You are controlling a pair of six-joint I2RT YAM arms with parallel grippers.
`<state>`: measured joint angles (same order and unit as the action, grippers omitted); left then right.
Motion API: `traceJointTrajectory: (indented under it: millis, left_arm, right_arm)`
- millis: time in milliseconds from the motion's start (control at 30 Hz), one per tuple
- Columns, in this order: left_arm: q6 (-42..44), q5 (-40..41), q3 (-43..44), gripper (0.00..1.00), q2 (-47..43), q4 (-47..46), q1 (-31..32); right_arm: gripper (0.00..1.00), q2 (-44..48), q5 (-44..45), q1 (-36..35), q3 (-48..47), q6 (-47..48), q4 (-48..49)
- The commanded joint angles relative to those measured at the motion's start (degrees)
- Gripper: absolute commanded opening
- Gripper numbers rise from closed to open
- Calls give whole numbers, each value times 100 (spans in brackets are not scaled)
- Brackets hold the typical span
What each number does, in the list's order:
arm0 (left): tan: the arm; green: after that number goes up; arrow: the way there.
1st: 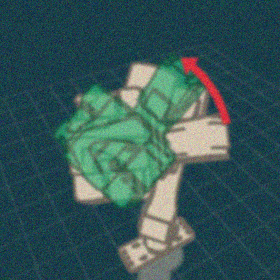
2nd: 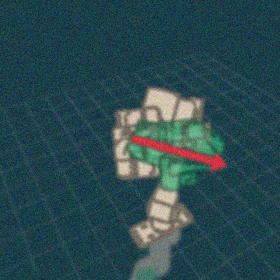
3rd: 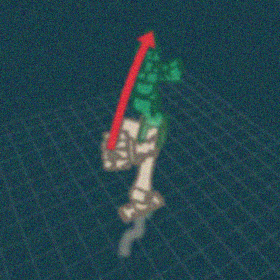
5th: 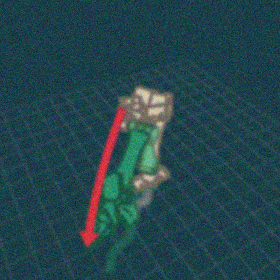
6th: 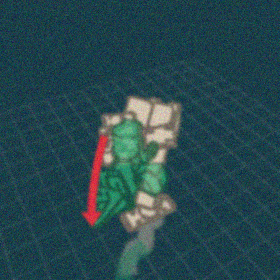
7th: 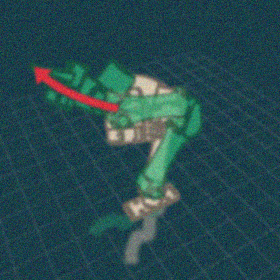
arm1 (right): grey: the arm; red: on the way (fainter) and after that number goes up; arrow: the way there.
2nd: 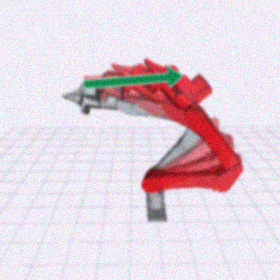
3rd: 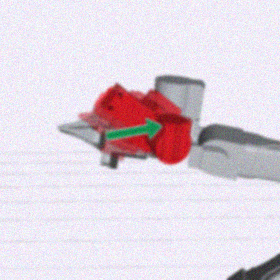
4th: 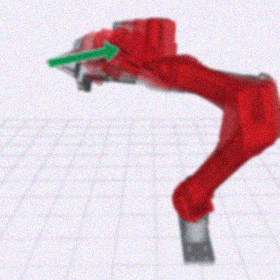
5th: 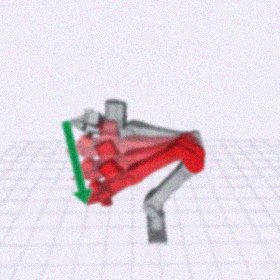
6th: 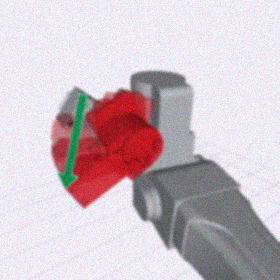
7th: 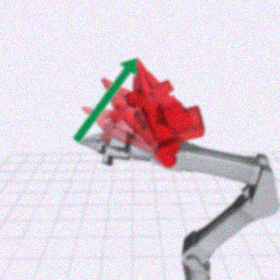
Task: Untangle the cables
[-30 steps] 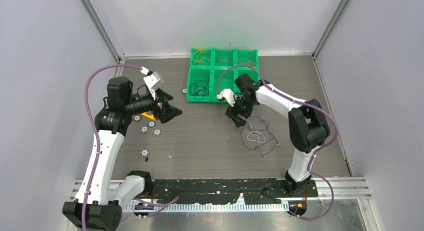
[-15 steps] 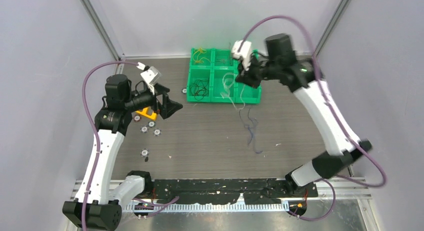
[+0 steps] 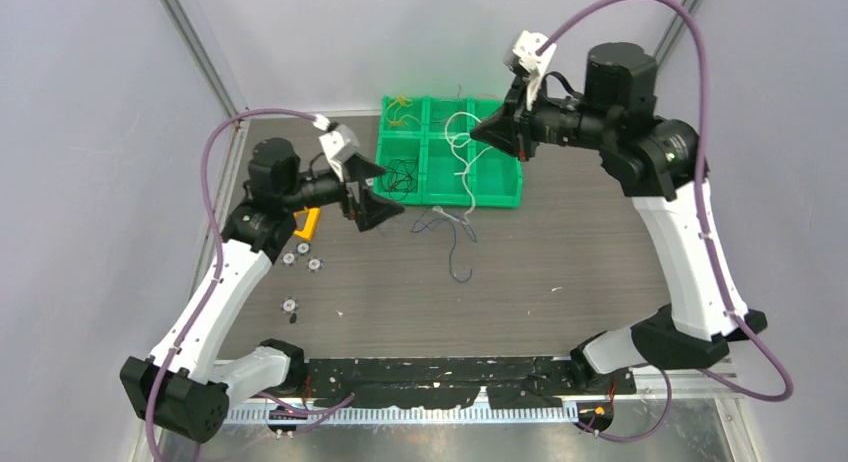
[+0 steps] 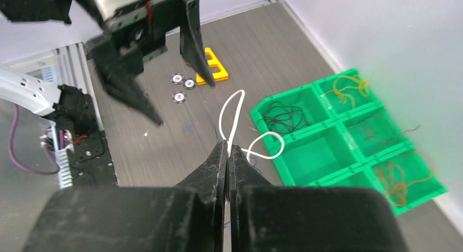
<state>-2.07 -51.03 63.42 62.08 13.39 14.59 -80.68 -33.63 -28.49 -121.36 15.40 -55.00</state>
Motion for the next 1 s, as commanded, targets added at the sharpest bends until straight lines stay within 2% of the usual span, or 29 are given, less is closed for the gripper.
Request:
traceJointTrajectory:
  millis: [0,167,233,300,400,533,600,733,800,833,967]
  left_arm:
    - [245,350,-251,100,197,-1211,1078]
    - [261,842,-169,100,1066,-1859,1976]
    - [-274,1055,-265,99,1382,-2317,2046]
    - [-545,1101,-353,93,1693,-2487,2049]
    - [-522,990,-694,84,2047,-2557,2146]
    - [-548,961,-1287,83,2446,-3214,2375]
    - [-591,896,-1306,73,2664,-3250,2441]
    - [-548,748,-1309,37,2959,-2789,2404]
    - [-517,633,-1541,22,2837,-2652,2288]
    - [-483,615,-1726,16,2694,-2650,2226]
    - [-77,550,-2292,7,2027,-2222,2078]
  right_arm:
    - [5,-88,-332,-70,-17,-808,680]
    - [5,-107,-363,-198,-27,-998,879]
    - [5,-63,-248,-200,-54,-1037,914]
    - [5,25,-135,-201,-74,-1080,1030]
    - [5,93,133,-186,-274,-1187,1171]
    - [6,132,301,-175,-554,-1384,1483]
    - [5,134,352,-170,-656,-1496,1628]
    - [6,172,636,-159,-802,-1674,1889]
    - [5,214,857,-130,-822,-1592,1936]
    - [5,260,1069,-115,-767,-1579,1933]
    - [5,463,1543,-48,-260,-1126,1943]
